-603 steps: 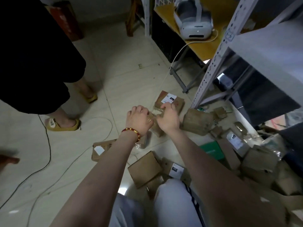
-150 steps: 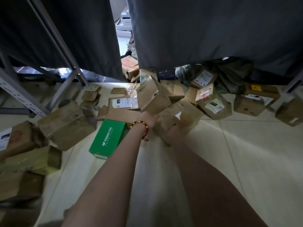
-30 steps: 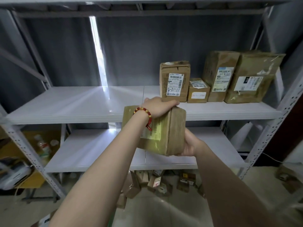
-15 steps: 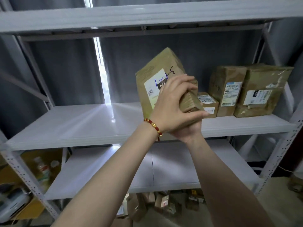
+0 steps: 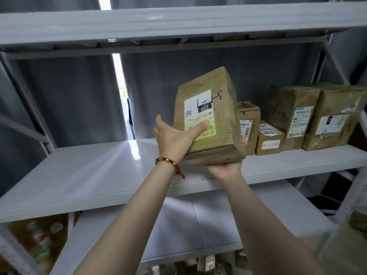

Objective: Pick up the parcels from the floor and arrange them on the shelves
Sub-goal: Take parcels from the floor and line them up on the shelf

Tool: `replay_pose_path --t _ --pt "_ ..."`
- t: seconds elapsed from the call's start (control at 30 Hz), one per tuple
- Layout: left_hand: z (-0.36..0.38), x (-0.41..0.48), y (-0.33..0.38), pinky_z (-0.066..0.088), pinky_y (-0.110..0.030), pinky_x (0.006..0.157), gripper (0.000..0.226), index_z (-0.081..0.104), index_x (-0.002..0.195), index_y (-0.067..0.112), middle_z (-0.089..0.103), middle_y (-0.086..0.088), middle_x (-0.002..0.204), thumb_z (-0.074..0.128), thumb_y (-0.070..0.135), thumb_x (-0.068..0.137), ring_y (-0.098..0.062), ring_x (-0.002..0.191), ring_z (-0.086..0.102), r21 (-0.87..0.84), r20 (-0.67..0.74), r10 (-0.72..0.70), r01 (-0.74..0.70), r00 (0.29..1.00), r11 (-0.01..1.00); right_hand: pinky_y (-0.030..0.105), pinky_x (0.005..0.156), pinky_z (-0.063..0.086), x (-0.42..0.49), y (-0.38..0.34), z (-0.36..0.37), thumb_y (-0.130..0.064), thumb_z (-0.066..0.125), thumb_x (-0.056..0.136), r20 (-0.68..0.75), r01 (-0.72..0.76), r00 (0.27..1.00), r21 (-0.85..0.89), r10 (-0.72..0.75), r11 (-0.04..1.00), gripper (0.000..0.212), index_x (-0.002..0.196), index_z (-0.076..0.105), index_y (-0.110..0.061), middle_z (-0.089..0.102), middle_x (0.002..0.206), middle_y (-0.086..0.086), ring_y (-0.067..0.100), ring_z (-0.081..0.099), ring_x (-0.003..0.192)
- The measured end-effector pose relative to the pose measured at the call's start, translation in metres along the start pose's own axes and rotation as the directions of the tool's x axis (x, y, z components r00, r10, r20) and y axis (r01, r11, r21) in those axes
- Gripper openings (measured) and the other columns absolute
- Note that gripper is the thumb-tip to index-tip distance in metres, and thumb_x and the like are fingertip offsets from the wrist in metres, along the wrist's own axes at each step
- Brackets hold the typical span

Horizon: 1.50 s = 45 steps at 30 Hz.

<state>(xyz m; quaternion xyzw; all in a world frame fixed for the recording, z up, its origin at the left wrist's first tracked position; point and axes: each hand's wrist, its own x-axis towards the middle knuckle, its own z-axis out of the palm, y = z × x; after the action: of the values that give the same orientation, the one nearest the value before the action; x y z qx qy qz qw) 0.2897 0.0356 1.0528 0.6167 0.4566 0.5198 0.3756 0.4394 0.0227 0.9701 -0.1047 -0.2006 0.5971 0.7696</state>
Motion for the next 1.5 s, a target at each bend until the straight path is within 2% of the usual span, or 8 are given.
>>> replay_pose_path --t 0.13,0.27,0.4,0.73,0.97,1.13,1.33,1.5 --pt "-0.016 0.024 -0.036 0.039 -0.035 0.11 0.137 0.005 0.155 0.016 0.052 0.006 0.135 0.091 0.051 0.055 -0.015 0.127 0.05 -0.059 0.092 -0.071 0.076 0.993 0.995 0.041 0.095 0.045 0.018 0.008 -0.008 -0.044 0.059 0.079 -0.089 -0.072 0.994 -0.163 0.058 0.984 0.04 0.103 0.071 -0.014 0.067 0.106 0.013 0.031 0.064 0.096" --pt "-0.022 0.038 -0.069 0.041 -0.035 0.107 0.133 0.013 0.153 0.019 0.049 0.01 0.135 0.088 0.057 0.05 -0.014 0.125 0.052 -0.056 0.033 -0.067 0.069 0.997 0.996 0.043 0.094 0.046 0.053 0.011 -0.032 -0.024 0.085 0.041 -0.253 -0.109 0.968 -0.406 0.003 0.907 0.067 0.105 0.064 -0.019 0.056 0.108 0.017 0.032 0.057 0.099" --pt "-0.02 0.05 -0.09 0.041 -0.034 0.105 0.111 0.024 0.149 0.02 0.047 0.007 0.138 0.08 0.06 0.062 -0.011 0.121 0.051 -0.066 -0.02 -0.085 0.084 0.996 0.994 0.032 0.078 0.054 0.064 0.022 -0.022 -0.025 0.072 0.078 -0.252 -0.077 0.966 -0.509 -0.063 0.858 0.019 0.092 0.072 -0.013 0.071 0.087 0.007 0.027 0.063 0.088" --pt "0.004 0.084 -0.111 0.048 -0.037 0.097 0.065 0.047 0.122 0.024 0.058 0.013 0.118 0.064 0.061 0.071 -0.012 0.105 0.061 -0.058 -0.059 -0.097 0.093 0.994 0.994 0.03 0.069 0.056 0.105 0.024 -0.022 -0.024 0.076 0.082 -0.201 -0.014 0.96 -0.726 -0.193 0.687 0.043 0.118 0.056 -0.011 0.071 0.094 0.002 0.014 0.07 0.079" --pt "0.018 0.093 -0.132 0.036 -0.042 0.111 0.098 0.036 0.141 0.012 0.043 -0.003 0.143 0.067 0.067 0.064 -0.021 0.133 0.04 -0.159 -0.192 -0.251 0.223 0.949 0.962 0.06 0.09 0.054 0.114 0.037 -0.038 -0.033 0.08 0.063 -0.346 -0.008 0.918 -0.507 -0.195 0.862 0.075 0.128 0.057 -0.002 0.068 0.115 0.026 0.042 0.068 0.103" --pt "0.021 0.088 -0.13 0.045 -0.044 0.104 0.122 0.014 0.148 0.013 0.045 -0.003 0.139 0.075 0.069 0.058 -0.018 0.12 0.054 -0.479 -0.034 -0.453 0.383 0.891 0.79 0.035 0.079 0.053 0.114 0.039 -0.04 -0.03 0.063 0.086 -0.337 0.032 0.924 -0.399 -0.179 0.916 0.021 0.098 0.072 -0.016 0.073 0.086 0.003 0.021 0.067 0.083" --pt "0.027 0.074 -0.137 0.054 -0.041 0.086 0.079 0.022 0.141 0.026 0.061 -0.001 0.127 0.075 0.02 0.083 -0.016 0.107 0.063 -0.432 0.092 -0.382 0.382 0.92 0.817 0.035 0.079 0.053 0.107 0.045 -0.057 -0.03 0.059 0.086 -0.334 -0.077 0.942 -0.334 -0.041 0.94 0.032 0.111 0.066 -0.011 0.068 0.093 0.008 0.022 0.063 0.083" --pt "0.019 0.074 -0.138 0.047 -0.051 0.103 0.107 0.011 0.153 0.038 0.056 -0.001 0.135 0.079 0.009 0.075 -0.019 0.118 0.06 -0.441 0.067 -0.285 0.285 0.956 0.851 0.048 0.096 0.048 0.1 0.046 -0.066 -0.034 0.072 0.063 -0.366 -0.22 0.925 -0.311 0.097 0.924 0.059 0.115 0.06 -0.01 0.051 0.112 0.018 0.032 0.055 0.104"
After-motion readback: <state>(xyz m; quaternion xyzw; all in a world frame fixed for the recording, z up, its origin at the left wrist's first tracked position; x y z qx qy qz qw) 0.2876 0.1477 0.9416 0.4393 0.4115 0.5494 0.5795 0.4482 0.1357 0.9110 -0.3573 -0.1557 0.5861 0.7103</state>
